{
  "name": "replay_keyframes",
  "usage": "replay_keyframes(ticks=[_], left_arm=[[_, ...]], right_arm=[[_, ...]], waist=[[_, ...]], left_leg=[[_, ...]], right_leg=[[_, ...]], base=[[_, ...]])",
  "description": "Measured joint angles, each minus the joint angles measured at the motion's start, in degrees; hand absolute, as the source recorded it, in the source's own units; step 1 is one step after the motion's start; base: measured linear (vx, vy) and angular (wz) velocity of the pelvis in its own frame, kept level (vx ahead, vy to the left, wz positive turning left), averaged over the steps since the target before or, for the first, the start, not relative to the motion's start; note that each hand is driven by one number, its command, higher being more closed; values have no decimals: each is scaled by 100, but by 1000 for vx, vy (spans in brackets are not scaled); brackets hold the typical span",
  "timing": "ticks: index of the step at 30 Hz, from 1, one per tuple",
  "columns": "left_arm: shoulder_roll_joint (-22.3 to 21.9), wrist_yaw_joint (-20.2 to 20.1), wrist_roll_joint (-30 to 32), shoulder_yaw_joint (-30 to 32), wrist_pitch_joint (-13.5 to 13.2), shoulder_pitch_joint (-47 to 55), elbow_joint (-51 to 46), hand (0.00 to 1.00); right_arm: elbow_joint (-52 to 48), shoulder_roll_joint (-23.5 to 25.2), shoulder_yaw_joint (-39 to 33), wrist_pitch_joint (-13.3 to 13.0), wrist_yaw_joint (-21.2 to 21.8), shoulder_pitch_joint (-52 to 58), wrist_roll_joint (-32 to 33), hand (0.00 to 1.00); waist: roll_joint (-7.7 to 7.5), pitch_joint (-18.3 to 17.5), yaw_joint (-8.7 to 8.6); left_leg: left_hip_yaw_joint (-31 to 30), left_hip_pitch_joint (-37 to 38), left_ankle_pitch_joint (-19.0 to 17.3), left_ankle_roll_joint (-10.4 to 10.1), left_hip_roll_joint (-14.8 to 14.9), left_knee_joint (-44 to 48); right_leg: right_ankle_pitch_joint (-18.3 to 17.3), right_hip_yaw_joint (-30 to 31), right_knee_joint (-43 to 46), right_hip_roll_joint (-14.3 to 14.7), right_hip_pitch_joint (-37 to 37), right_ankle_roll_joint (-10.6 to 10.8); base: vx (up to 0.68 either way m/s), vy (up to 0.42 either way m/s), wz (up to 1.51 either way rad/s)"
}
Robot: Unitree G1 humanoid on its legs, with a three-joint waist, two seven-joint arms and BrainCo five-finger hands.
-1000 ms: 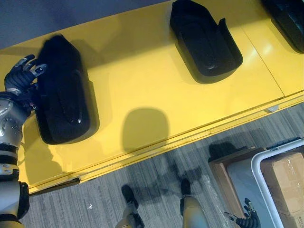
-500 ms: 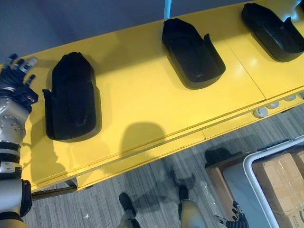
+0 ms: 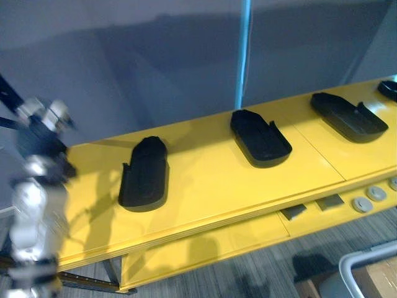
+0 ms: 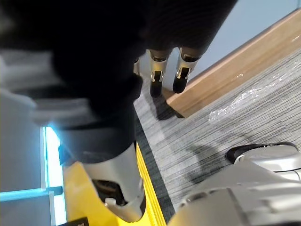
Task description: Walk over and take plastic housings, then place them on the shelf
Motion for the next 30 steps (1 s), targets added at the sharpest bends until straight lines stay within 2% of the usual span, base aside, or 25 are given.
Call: replay_keyframes(ticks=[3, 6, 8, 13, 18, 23, 30], left_arm=[[-822, -176, 380, -609, -1, 1149, -188, 100], [-985, -314, 504, -1237, -120, 1532, -27, 100], [-1067, -325, 507, -1406, -205, 1530, 165, 100], [-1066, -261, 554, -1615, -347, 1264, 876, 100], [-969, -45, 557, -1792, -394, 664, 1401, 100], [-711, 193, 579, -1727, -536, -218, 2168, 100], [-565, 274, 460, -1499, -598, -776, 2500, 100]], right_arm=[[3, 100, -128, 1, -62, 237, 0, 0], [93, 90, -118, 9, -95, 259, 2, 0], [163, 82, -108, 22, -95, 257, 4, 0], [192, -14, 2, 73, -108, 227, 33, 0], [199, -78, 7, 102, -109, 107, 71, 0], [210, -218, 112, 103, -97, -128, 158, 0], [238, -218, 112, 105, -63, -227, 156, 0]], waist=[[-9, -70, 124], [-1, -133, 146], [5, -156, 121], [77, -205, 83], [74, -172, 55], [60, -33, -52], [52, 192, -135]], left_leg=[[-109, -58, -27, 1, -4, -18], [-108, -110, -19, 6, -7, -23], [-102, -115, -15, -2, -4, -25], [-32, -212, -16, -30, 22, -25], [35, -246, -23, -39, 37, -6], [215, -250, -22, -40, 104, -4], [426, -231, -20, -41, 134, -2]], right_leg=[[4, -104, -97, 16, 98, -1], [6, -114, -110, 18, 58, -1], [7, -101, -117, 24, 48, -3], [41, -52, -209, 59, -67, -39], [60, -29, -237, 78, -102, -26], [110, 95, -299, 146, -170, -85], [183, 294, -313, 175, -263, -91]], base=[[-20, 9, 23], [-8, 4, 3], [5, 2, -2], [29, 2, -6], [47, 1, -4], [15, 3, -12], [-6, 12, -15]])
